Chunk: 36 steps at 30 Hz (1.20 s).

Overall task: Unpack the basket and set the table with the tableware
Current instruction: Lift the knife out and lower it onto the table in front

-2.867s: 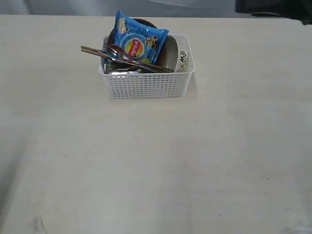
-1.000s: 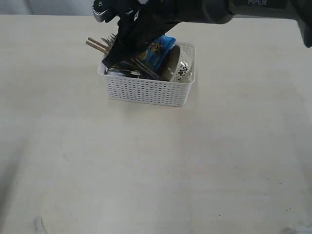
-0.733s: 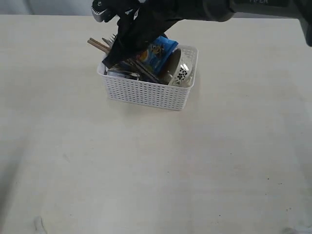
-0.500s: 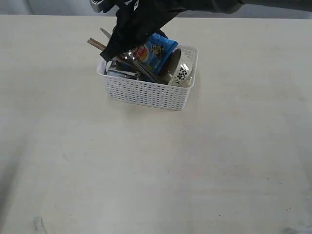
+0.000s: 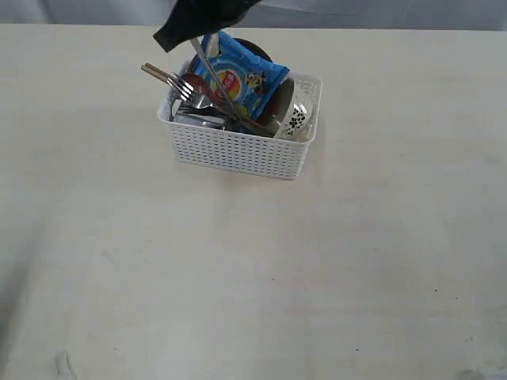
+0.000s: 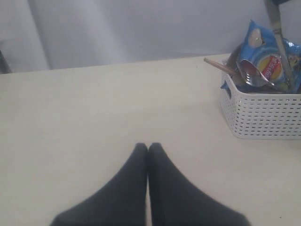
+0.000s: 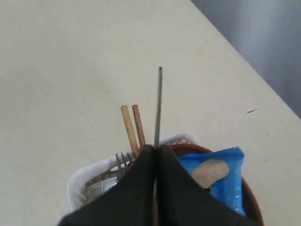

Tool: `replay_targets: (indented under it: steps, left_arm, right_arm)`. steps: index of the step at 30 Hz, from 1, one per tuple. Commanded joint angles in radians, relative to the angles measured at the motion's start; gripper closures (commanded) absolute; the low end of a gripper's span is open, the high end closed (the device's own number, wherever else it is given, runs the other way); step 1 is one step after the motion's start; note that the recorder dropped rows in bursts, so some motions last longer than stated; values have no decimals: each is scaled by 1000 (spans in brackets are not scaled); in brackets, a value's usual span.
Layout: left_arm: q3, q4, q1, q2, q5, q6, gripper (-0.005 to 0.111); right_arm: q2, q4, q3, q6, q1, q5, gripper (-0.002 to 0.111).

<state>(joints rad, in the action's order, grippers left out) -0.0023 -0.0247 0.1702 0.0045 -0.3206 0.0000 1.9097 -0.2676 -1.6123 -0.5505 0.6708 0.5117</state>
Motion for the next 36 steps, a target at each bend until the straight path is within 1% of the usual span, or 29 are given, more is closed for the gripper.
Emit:
replay_targets:
  steps: [1,6,10,12,16,20,23,26,28,32,36]
  left_arm:
    - [2,4,3,-5,1,0,107]
    - [2,4,3,-5,1,0,107]
    - [2,4,3,-5,1,0,107]
    - [2,4,3,-5,1,0,107]
    - [2,4,3,-5,1,0,107]
    - [2,4,3,-5,1,0,107]
    - [2,4,3,-5,1,0,107]
    - [2,4,3,-5,1,0,107]
    - [2,4,3,-5,1,0,107]
    - [2,4,3,-5,1,0,107]
    - [2,4,3,-5,1,0,107]
  right_arm:
    - [-70,7,-5,12,0,-6,109]
    - [-145,5,-5,78,0,3,109]
    - [-209,-21,2,150,0,130,109]
    - [-248,-60,53,173,0,157,109]
    - [-372,-252,268,192,0,136,109]
    - [-456,-292,480,220,0,133,109]
    - [-480,-367,580,228,0,124,109]
    - [-484,-447,685,206,0,75,109]
    - [-469,-450,731,207,0,52,109]
    - [-417,-494,752,202,0,38,109]
    - [-333,-595,752,114,0,38,109]
